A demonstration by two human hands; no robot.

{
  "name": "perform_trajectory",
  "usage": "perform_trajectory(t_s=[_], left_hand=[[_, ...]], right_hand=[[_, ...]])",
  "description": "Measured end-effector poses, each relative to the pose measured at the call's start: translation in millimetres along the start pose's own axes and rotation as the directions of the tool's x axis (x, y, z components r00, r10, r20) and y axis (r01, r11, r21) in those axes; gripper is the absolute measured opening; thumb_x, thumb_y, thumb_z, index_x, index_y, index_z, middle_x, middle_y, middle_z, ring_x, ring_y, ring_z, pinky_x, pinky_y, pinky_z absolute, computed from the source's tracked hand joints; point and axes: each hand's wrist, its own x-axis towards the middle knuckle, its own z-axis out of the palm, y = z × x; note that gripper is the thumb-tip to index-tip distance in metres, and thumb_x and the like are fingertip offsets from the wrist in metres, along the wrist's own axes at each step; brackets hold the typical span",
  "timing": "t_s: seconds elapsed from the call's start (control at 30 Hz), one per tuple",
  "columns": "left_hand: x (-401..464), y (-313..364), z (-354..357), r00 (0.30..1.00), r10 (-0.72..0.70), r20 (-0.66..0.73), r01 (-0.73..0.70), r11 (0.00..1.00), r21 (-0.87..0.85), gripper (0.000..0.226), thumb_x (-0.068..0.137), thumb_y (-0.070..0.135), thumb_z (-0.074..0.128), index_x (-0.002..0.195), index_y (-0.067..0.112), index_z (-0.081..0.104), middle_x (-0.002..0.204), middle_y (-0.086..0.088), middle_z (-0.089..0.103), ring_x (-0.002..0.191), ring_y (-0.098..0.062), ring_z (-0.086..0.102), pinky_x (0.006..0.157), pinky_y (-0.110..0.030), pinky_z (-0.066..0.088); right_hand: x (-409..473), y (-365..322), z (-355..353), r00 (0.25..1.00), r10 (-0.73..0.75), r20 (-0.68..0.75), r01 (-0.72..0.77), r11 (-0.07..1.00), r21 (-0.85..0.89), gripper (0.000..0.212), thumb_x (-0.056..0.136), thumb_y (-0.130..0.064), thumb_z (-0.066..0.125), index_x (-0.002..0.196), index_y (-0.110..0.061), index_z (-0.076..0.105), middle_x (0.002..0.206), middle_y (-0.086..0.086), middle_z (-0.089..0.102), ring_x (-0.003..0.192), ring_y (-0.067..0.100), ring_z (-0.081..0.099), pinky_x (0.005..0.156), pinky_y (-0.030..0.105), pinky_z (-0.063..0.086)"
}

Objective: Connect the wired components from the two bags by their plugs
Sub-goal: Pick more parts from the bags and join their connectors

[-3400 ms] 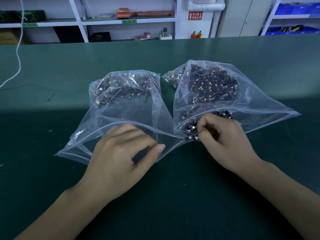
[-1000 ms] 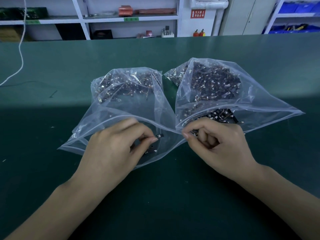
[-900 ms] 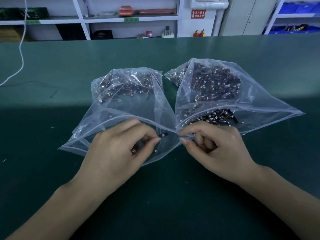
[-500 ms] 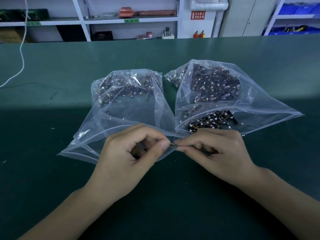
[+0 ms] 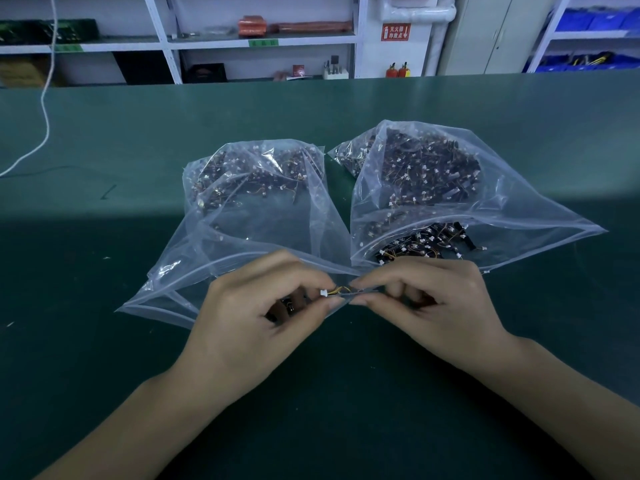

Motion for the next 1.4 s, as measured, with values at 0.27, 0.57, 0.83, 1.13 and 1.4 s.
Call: perform_trajectory(t_s=[0.27,0.57,0.83,1.13,1.4], left_hand=[[0,2,0,1.0,0.011,0.004,-0.011,1.0,0.026,0.003,0.094,0.014,0.079,0.097,0.013,0.08,0.089,0.005,0.067,0.073,-0.018,0.066,0.059,-0.03,0.052],[-1,2,1,0.999,0.02,0.028,-0.022,0.999,0.049,0.012,0.1,0.025,0.073,0.098,0.015,0.079,0.09,0.011,0.065,0.075,-0.015,0.066,0.06,-0.029,0.052],[-1,1,1,0.999,0.028,0.041,-0.031,0.998,0.06,0.01,0.101,0.025,0.073,0.098,0.016,0.078,0.092,0.013,0.064,0.076,-0.014,0.066,0.06,-0.029,0.052],[-1,-2,-1,0.998,0.047,0.044,-0.05,0.996,0.078,0.007,0.101,0.024,0.075,0.099,0.017,0.079,0.091,0.012,0.065,0.075,-0.015,0.066,0.06,-0.029,0.051],[-2,-2,-4,0.997,0.048,0.068,-0.065,0.958,0.28,0.011,0.1,0.037,0.076,0.103,0.027,0.079,0.093,0.016,0.07,0.082,-0.008,0.07,0.061,-0.036,0.056]], right_hand=[[1,-3,-1,1.0,0.03,0.003,-0.03,0.999,0.017,0.009,0.088,-0.02,0.085,0.093,-0.014,0.081,0.064,-0.009,0.048,0.052,0.007,0.037,0.057,0.012,0.032],[1,-3,-3,0.999,0.037,0.014,-0.037,0.999,0.008,0.007,0.089,-0.021,0.084,0.092,-0.016,0.081,0.065,-0.008,0.051,0.054,0.007,0.04,0.058,0.012,0.033],[0,-1,-2,0.999,0.041,0.022,-0.041,0.999,-0.005,0.006,0.089,-0.022,0.084,0.093,-0.017,0.081,0.066,-0.011,0.049,0.056,0.004,0.039,0.059,0.01,0.033],[-1,-2,-2,0.999,0.035,0.033,-0.035,0.999,0.0,0.008,0.089,-0.021,0.084,0.091,-0.014,0.081,0.064,-0.007,0.048,0.053,0.009,0.039,0.055,0.013,0.033],[2,9,-9,0.995,0.078,0.068,-0.074,0.995,-0.063,0.012,0.096,-0.028,0.078,0.094,-0.017,0.08,0.066,-0.013,0.044,0.056,0.006,0.04,0.06,0.011,0.032]])
